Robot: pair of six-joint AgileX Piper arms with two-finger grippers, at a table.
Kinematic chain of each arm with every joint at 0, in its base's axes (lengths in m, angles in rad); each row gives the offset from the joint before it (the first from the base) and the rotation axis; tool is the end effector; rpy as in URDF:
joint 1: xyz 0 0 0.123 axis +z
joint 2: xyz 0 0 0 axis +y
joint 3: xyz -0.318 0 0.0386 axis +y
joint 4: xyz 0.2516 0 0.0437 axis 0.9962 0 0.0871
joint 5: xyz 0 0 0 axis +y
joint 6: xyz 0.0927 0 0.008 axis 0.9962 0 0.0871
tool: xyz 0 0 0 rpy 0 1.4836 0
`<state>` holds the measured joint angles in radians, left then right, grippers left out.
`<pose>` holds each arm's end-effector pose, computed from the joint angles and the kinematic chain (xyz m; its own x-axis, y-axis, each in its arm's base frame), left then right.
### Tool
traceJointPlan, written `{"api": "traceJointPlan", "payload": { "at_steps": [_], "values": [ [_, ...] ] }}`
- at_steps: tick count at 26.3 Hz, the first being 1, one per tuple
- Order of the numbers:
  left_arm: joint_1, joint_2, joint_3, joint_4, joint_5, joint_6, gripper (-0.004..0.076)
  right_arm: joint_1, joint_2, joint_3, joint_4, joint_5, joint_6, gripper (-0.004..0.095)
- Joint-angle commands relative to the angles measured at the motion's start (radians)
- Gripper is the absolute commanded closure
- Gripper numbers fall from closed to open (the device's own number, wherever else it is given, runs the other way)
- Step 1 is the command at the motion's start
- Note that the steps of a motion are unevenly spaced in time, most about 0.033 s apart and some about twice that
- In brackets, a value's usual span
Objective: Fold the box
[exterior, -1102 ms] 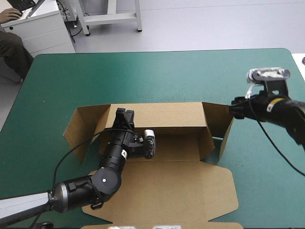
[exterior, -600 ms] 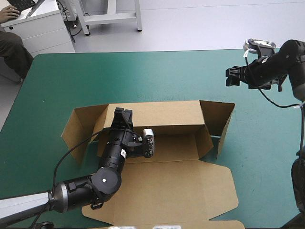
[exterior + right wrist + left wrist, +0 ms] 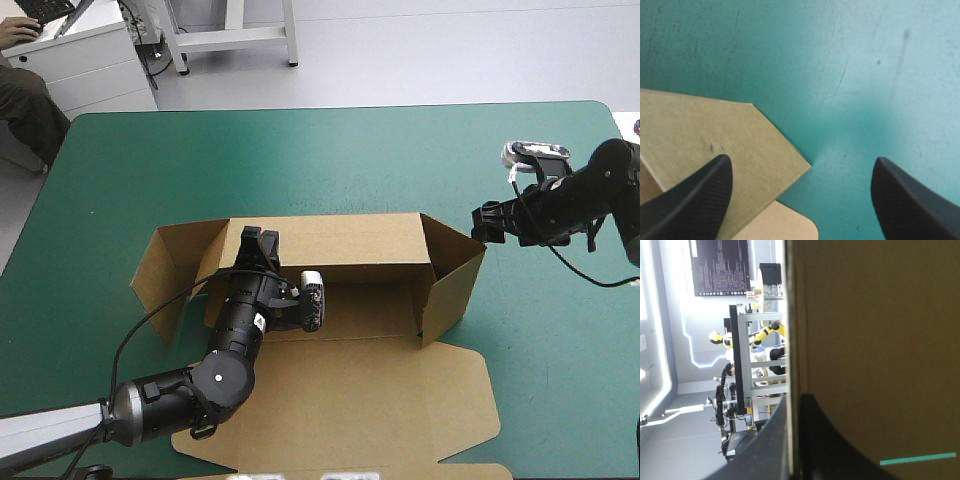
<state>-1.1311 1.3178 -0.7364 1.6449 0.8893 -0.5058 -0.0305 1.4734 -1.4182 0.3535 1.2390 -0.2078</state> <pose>0.1700 -0.1920 0.3158 0.1858 0.9803 -0.0672 0.2565 0.0176 0.9664 0.2948 0.0215 0.3914 -0.9149 -0.0553 -0.3999 -0.1750 0.9470 0.2693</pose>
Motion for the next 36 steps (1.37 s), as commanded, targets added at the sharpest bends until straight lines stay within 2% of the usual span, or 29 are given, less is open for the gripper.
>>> {"api": "traceJointPlan", "payload": {
  "at_steps": [1,6,8,10,11,14,17,21,26,28,36],
  "values": [
    [-0.007,-0.027,-0.025,0.052,0.033,-0.009,0.0734,-0.007,-0.110,0.063,0.024,0.011,-0.031,0.0204],
    [-0.007,-0.027,-0.025,0.052,0.033,-0.009,0.0734,-0.007,-0.206,0.190,0.031,-0.072,-0.096,0.0207],
    [-0.007,-0.027,-0.025,0.052,0.033,-0.009,0.0734,-0.007,-0.235,0.238,0.061,-0.094,-0.175,0.0207],
    [-0.007,-0.027,-0.025,0.052,0.031,-0.009,0.0734,-0.007,-0.240,0.290,0.139,-0.114,-0.340,0.0207],
    [-0.007,-0.027,-0.025,0.052,0.031,-0.009,0.0734,-0.007,-0.235,0.324,0.217,-0.121,-0.487,0.0207],
    [-0.007,-0.025,-0.025,0.052,0.031,-0.009,0.0734,-0.007,-0.223,0.363,0.324,-0.142,-0.652,0.0207],
    [-0.007,-0.025,-0.025,0.052,0.031,-0.009,0.0734,-0.007,-0.210,0.376,0.324,-0.184,-0.664,0.0207],
    [-0.007,-0.025,-0.025,0.052,0.031,-0.009,0.0734,-0.007,-0.202,0.377,0.332,-0.169,-0.625,0.0207],
    [-0.007,-0.025,-0.025,0.052,0.031,-0.009,0.0734,-0.007,-0.202,0.377,0.402,0.021,-0.530,0.0207],
    [-0.007,-0.025,-0.025,0.052,0.031,-0.009,0.0734,0.006,-0.215,0.379,0.422,0.019,-0.492,0.0207],
    [-0.007,-0.025,-0.025,0.052,0.033,-0.009,0.0734,0.141,-0.287,0.379,0.516,0.019,-0.358,0.0207]
  ]
}}
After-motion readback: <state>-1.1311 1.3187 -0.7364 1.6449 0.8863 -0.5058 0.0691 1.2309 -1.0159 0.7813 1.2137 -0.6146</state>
